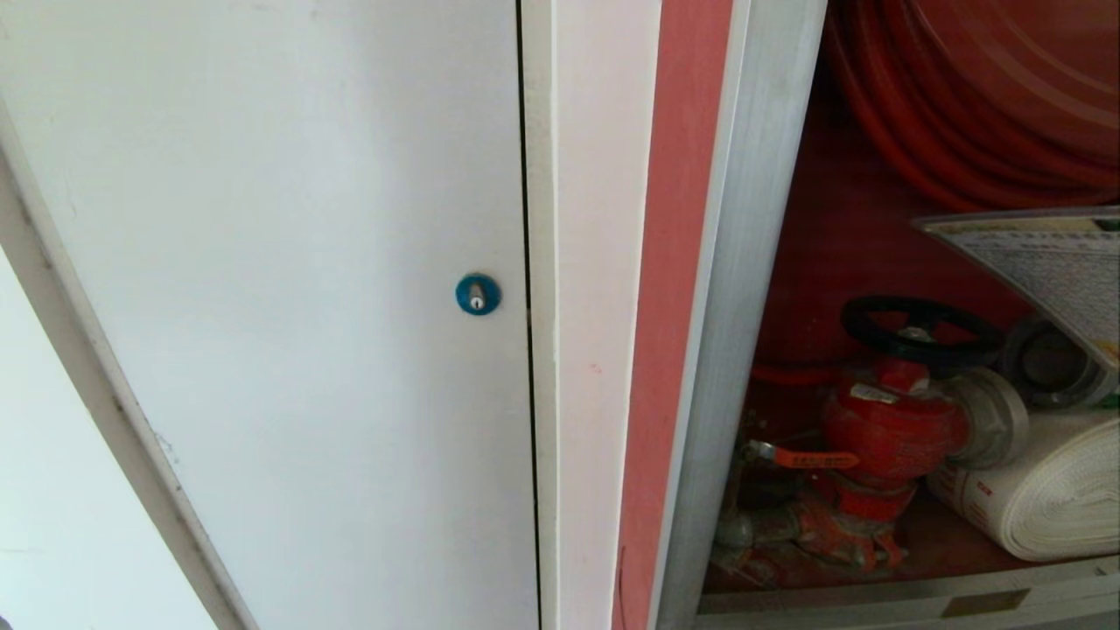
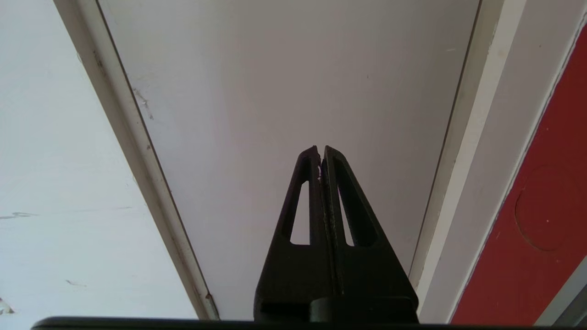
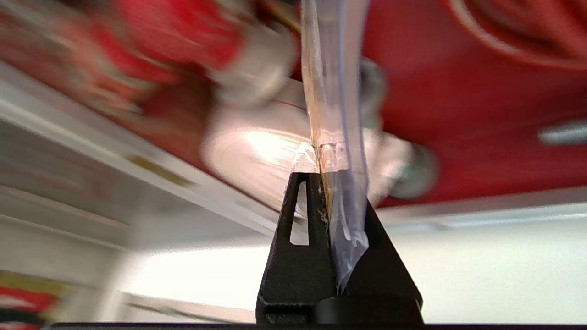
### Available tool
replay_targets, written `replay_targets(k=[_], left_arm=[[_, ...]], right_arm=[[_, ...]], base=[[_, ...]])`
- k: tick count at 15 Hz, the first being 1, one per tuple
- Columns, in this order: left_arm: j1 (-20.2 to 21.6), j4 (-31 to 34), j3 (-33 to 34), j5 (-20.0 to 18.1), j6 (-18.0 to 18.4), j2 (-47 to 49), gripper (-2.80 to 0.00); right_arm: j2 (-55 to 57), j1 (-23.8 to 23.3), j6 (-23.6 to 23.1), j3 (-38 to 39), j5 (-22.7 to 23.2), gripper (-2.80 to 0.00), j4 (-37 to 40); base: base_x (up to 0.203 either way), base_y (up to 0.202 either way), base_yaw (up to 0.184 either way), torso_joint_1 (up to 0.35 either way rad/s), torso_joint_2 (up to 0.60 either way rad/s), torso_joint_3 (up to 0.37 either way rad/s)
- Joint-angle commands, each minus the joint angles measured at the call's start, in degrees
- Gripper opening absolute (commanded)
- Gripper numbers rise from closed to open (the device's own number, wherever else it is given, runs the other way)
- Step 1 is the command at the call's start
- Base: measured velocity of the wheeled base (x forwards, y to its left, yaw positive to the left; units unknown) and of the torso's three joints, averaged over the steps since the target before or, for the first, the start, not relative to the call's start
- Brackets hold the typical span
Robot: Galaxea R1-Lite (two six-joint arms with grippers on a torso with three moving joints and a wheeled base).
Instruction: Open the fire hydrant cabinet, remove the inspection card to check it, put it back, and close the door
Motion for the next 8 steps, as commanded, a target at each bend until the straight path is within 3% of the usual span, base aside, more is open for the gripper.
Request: replay_targets(k=[1,3,5,8], left_arm=[[0.0,-0.1,1.2,0.0,0.0,0.0,-2.8],[0.0,-0.1,1.3,0.0,0.0,0.0,-2.8],[0.0,-0.1,1.2,0.0,0.0,0.0,-2.8],[0.0,-0.1,1.2,0.0,0.0,0.0,-2.8]], right_arm=[[6.5,-8.0,-8.6,-0.1,0.0,-2.8,-4.2],[10.9,-10.4,-15.1,-0.2,0.5,-2.8,-9.8],[13.8,-12.3,-25.5,-1.0,1.2,-2.8,-14.9],[16.9,-15.7,-34.0,-2.0,7.3,-2.8,-19.3]], base=[[0.0,0.0,0.0,0.0,0.0,0.0],[0.0,0.0,0.0,0.0,0.0,0.0],[0.0,0.0,0.0,0.0,0.0,0.0],[0.0,0.0,0.0,0.0,0.0,0.0]])
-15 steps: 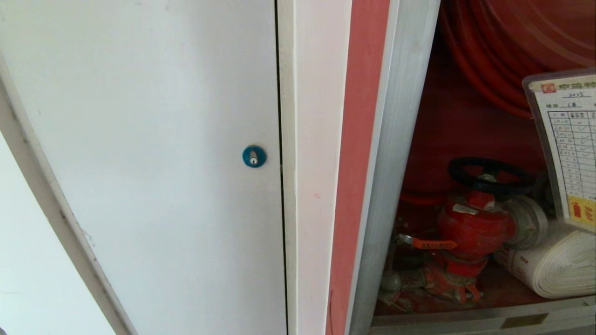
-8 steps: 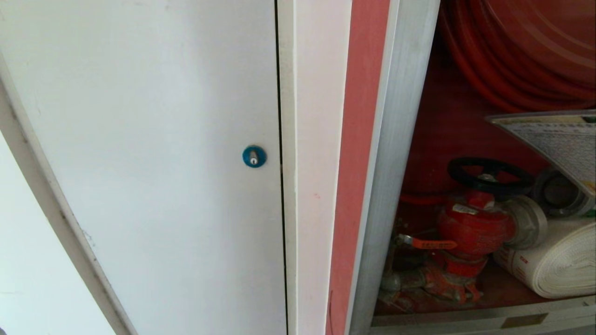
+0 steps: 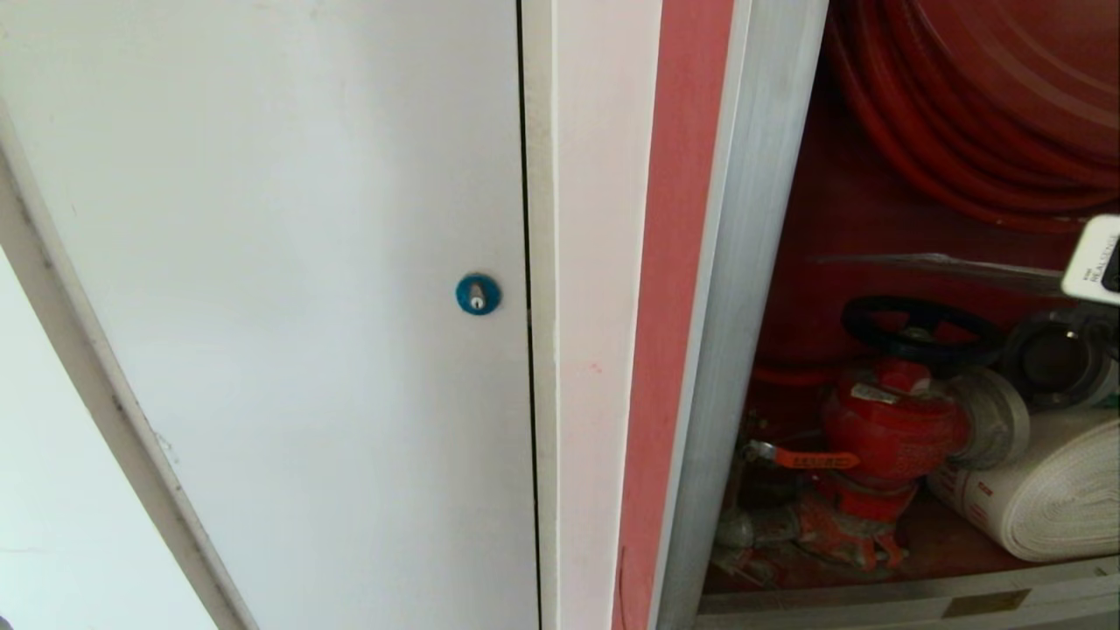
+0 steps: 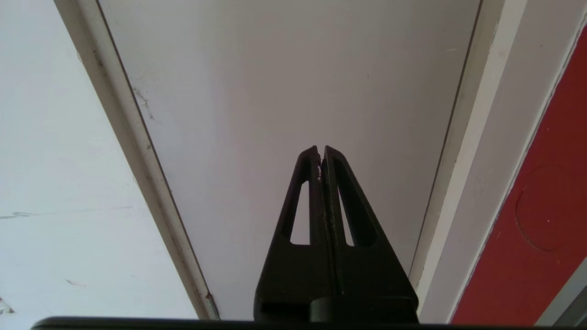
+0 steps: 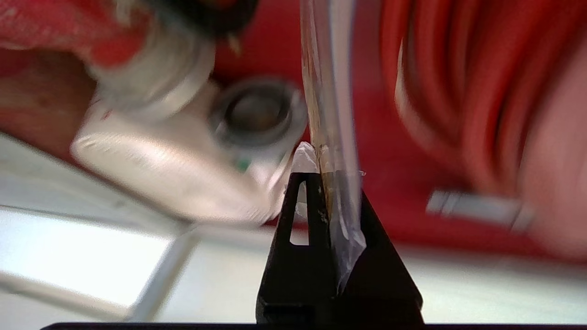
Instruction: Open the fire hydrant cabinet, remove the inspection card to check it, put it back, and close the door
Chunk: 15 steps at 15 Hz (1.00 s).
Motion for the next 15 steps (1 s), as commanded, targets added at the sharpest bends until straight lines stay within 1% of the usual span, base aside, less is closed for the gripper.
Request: replay_targets(k=[1,2,3,4,6,8,11,15], left_arm=[[0.0,-0.1,1.2,0.0,0.0,0.0,-2.8],[0.0,-0.1,1.3,0.0,0.0,0.0,-2.8],[0.0,-0.1,1.3,0.0,0.0,0.0,-2.8],[0.0,-0.1,1.2,0.0,0.0,0.0,-2.8],[0.0,-0.1,1.3,0.0,0.0,0.0,-2.8],[0.0,-0.1,1.2,0.0,0.0,0.0,-2.8],[0.0,-0.1,1.2,0.0,0.0,0.0,-2.8],[0.0,-0.1,1.3,0.0,0.0,0.0,-2.8]], right_arm=[[3.5,-4.5,-6.7,-0.8,3.2,-2.8,-1.2],[4.0,-7.2,-9.7,-1.1,6.6,-2.8,-1.7],[4.4,-9.8,-11.2,-1.3,11.5,-2.8,-2.1],[4.9,-12.1,-12.2,-1.6,15.1,-2.8,-2.2],[6.2,-16.8,-15.0,-2.0,19.7,-2.8,-2.2],[7.4,-19.8,-17.3,-2.1,24.1,-2.8,-2.3],[9.4,-22.5,-19.4,-2.9,25.6,-2.8,-2.3],[10.8,-22.8,-20.3,-2.8,26.3,-2.8,-3.3]], base=[[0.0,0.0,0.0,0.0,0.0,0.0],[0.0,0.0,0.0,0.0,0.0,0.0],[0.0,0.0,0.0,0.0,0.0,0.0],[0.0,0.0,0.0,0.0,0.0,0.0],[0.0,0.0,0.0,0.0,0.0,0.0],[0.0,0.0,0.0,0.0,0.0,0.0],[0.0,0.0,0.0,0.0,0.0,0.0],[0.0,0.0,0.0,0.0,0.0,0.0]])
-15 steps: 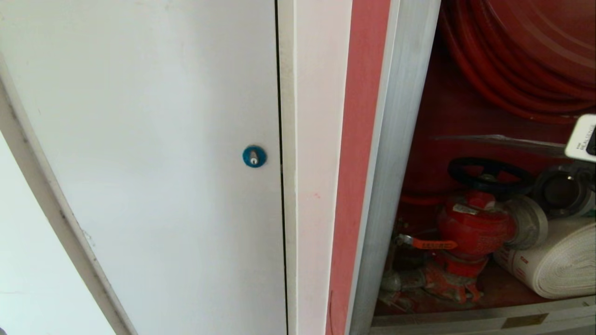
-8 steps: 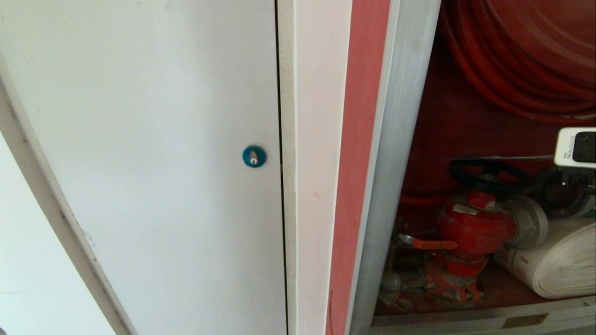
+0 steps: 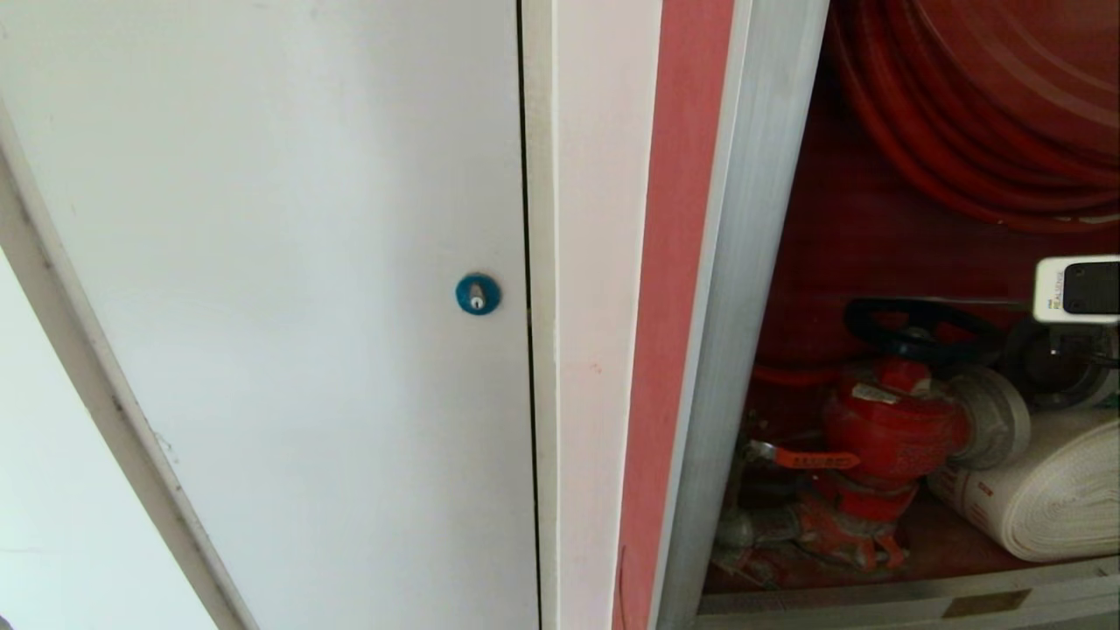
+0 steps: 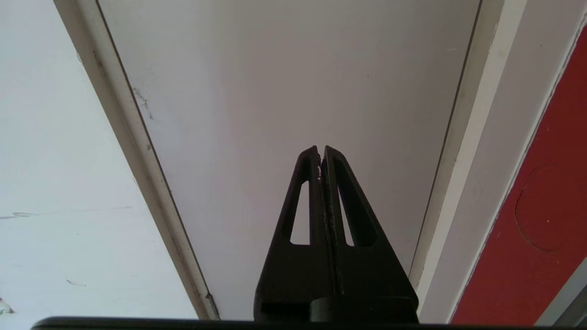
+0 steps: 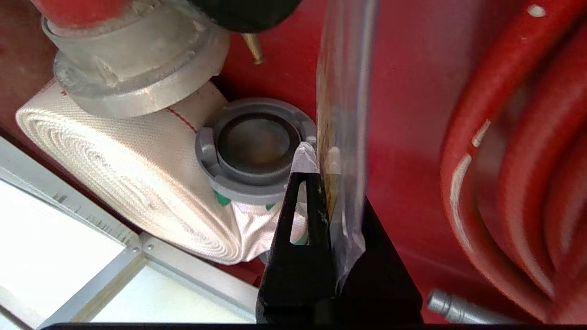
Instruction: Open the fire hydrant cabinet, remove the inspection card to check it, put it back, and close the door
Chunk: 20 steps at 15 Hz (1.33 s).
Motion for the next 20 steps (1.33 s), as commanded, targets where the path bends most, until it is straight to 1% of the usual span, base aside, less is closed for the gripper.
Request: replay_targets(k=[1,4,6,8,9,15,18,20], left_arm=[[0.0,-0.1,1.2,0.0,0.0,0.0,-2.8],[0.0,-0.1,1.3,0.0,0.0,0.0,-2.8],[0.0,-0.1,1.3,0.0,0.0,0.0,-2.8],[0.0,-0.1,1.3,0.0,0.0,0.0,-2.8],[0.0,-0.1,1.2,0.0,0.0,0.0,-2.8],[0.0,-0.1,1.2,0.0,0.0,0.0,-2.8],[0.0,-0.1,1.3,0.0,0.0,0.0,-2.8],[0.0,-0.1,1.3,0.0,0.0,0.0,-2.8]], right_arm=[[1.8,-0.2,-0.7,0.1,0.3,-2.8,-1.6],[3.1,-0.2,-0.9,0.2,0.5,-2.8,-4.2],[3.3,-0.2,-0.9,0.2,0.5,-2.8,-4.4],[3.1,-0.2,-2.0,0.1,0.5,-2.8,-4.4],[3.0,-0.2,-2.1,0.2,0.6,0.0,-4.4],[1.7,-0.1,-2.0,1.2,0.6,0.0,-4.4],[0.8,0.1,-1.2,3.5,0.9,0.0,-5.0],[0.0,0.2,-0.4,6.6,0.9,0.0,-7.6]], base=[[0.0,0.0,0.0,0.0,0.0,0.0],[0.0,0.0,0.0,0.0,0.0,0.0],[0.0,0.0,0.0,0.0,0.0,0.0],[0.0,0.0,0.0,0.0,0.0,0.0],[0.0,0.0,0.0,0.0,0.0,0.0],[0.0,0.0,0.0,0.0,0.0,0.0],[0.0,0.0,0.0,0.0,0.0,0.0],[0.0,0.0,0.0,0.0,0.0,0.0]])
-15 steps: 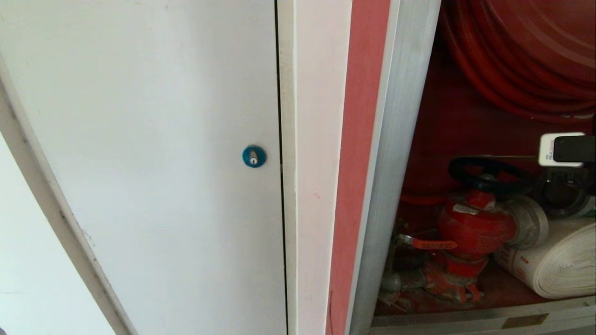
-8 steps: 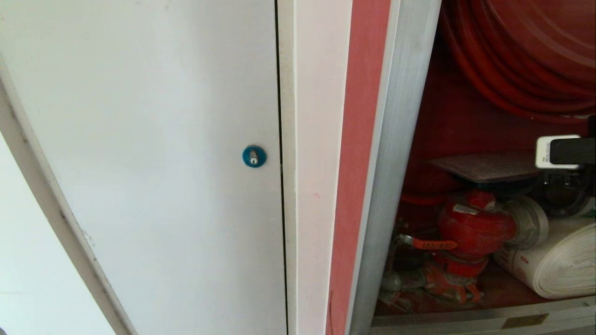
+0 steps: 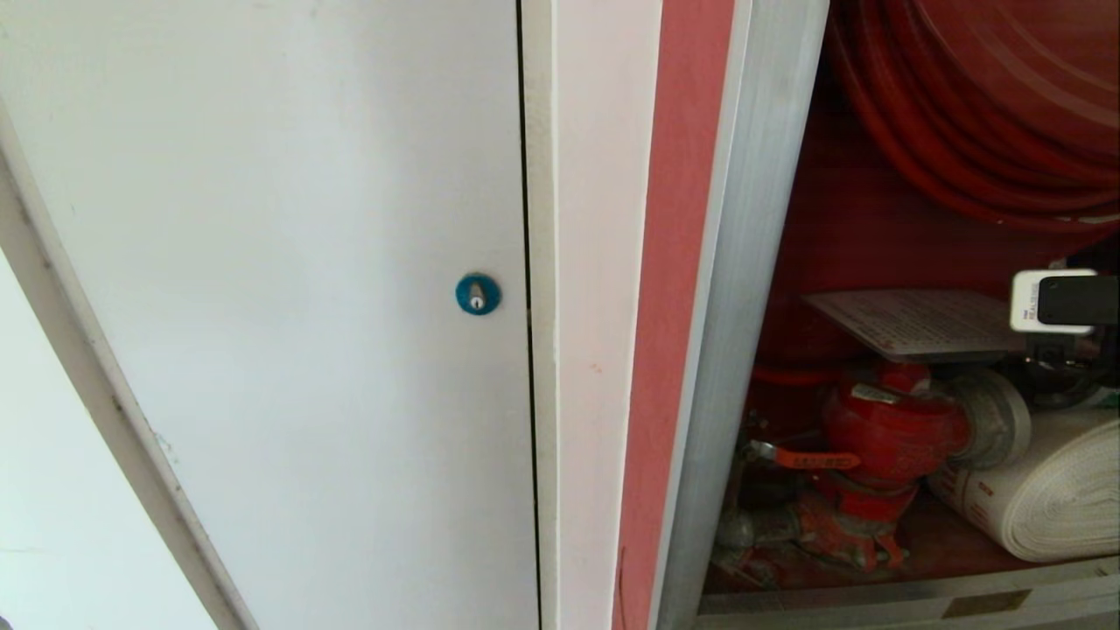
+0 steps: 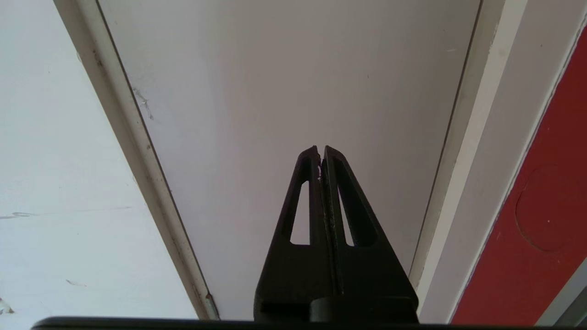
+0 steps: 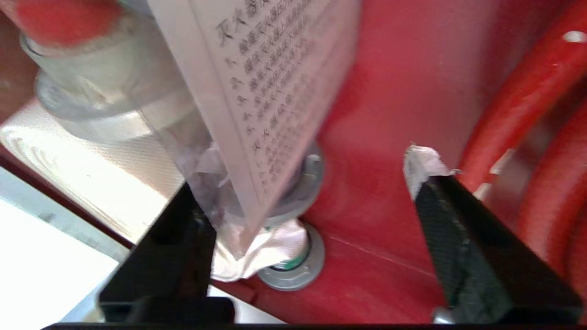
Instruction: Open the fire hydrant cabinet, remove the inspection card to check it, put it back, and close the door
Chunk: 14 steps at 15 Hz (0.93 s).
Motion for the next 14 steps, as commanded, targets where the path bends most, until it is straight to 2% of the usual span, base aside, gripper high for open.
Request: replay_targets(k=[1,5,12,13,14], left_arm=[[0.0,0.0,1.3,0.0,0.0,0.0,-2.8],[0.0,0.0,1.3,0.0,0.0,0.0,-2.8],[0.0,0.0,1.3,0.0,0.0,0.0,-2.8],[0.0,0.0,1.3,0.0,0.0,0.0,-2.8],[0.0,0.0,1.2,0.0,0.0,0.0,-2.8]], right_arm=[[-1.4,0.0,-0.3,3.7,0.0,0.0,-2.5],[-6.2,0.0,-0.1,7.9,0.6,0.0,-4.4],[-22.8,0.1,3.1,15.7,5.5,0.0,-3.9],[-25.3,0.1,3.8,16.4,6.4,-2.8,-3.1],[-27.4,0.0,5.0,16.8,7.0,-2.8,-1.2]], base=[[0.0,0.0,0.0,0.0,0.0,0.0],[0.0,0.0,0.0,0.0,0.0,0.0],[0.0,0.0,0.0,0.0,0.0,0.0],[0.0,0.0,0.0,0.0,0.0,0.0],[0.0,0.0,0.0,0.0,0.0,0.0]])
